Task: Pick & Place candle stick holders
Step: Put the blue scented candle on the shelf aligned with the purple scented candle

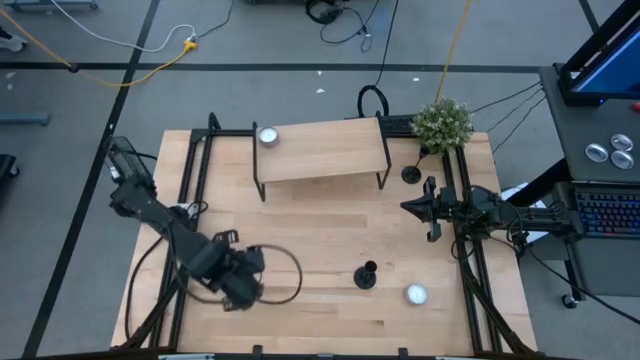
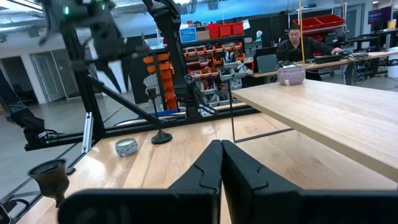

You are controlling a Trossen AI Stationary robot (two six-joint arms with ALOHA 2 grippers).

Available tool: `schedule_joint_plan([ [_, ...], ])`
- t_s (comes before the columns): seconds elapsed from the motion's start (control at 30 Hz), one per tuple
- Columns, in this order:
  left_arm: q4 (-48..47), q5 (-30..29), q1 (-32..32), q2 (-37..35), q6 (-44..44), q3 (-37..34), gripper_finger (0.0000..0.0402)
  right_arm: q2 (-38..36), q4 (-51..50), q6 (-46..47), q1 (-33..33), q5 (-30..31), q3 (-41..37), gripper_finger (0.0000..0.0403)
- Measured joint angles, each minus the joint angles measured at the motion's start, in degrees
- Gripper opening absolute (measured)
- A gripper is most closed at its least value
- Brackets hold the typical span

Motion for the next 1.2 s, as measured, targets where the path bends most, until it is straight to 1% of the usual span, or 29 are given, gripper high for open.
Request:
schedule_joint_plan([
  [0.17, 6.68, 0.23, -2.12, -0.04, 4.52, -7.42, 0.0076, 0.02, 0.02, 0.0, 0.0, -0.01, 0.0, 0.0],
  [0.43, 19.93, 0.08, -1.75, -0.04, 14.99, -13.85, 0.0077, 0.02, 0.0, 0.0, 0.0, 0.01, 0.0, 0.0],
  [0.53, 22.51, 0.65, -1.23, -0.04, 15.62, -16.22, 0.0077, 0.02, 0.02, 0.0, 0.02, 0.01, 0.0, 0.0],
  [0.67, 23.28, 4.62, -0.29, -0.04, 15.39, -19.39, 0.0083, 0.01, 0.0, 0.0, 0.0, 0.01, 0.0, 0.0],
  [0.73, 23.05, 5.17, 0.05, -0.04, 15.38, -20.49, 0.0093, 0.0, 0.0, 0.0, 0.02, 0.01, 0.0, 0.0],
  [0.83, 23.5, 4.99, 0.07, -0.04, 15.59, -21.38, 0.012, 0.02, 0.0, 0.0, 0.0, 0.01, 0.0, 0.0],
  [0.97, 25.75, 2.54, 0.05, -0.04, 16.11, -22.43, 0.0164, 0.0, 0.0, 0.0, 0.02, 0.01, 0.0, 0.0],
  [1.1, 29.39, 1.46, -0.08, -0.04, 21.19, -23.6, 0.0194, 0.0, 0.02, 0.0, 0.0, 0.03, -0.02, 0.0],
  [1.2, 30.26, 1.56, -0.17, -0.04, 23.42, -24.59, 0.0203, 0.01, 0.0, 0.0, 0.02, 0.01, 0.0, 0.0],
])
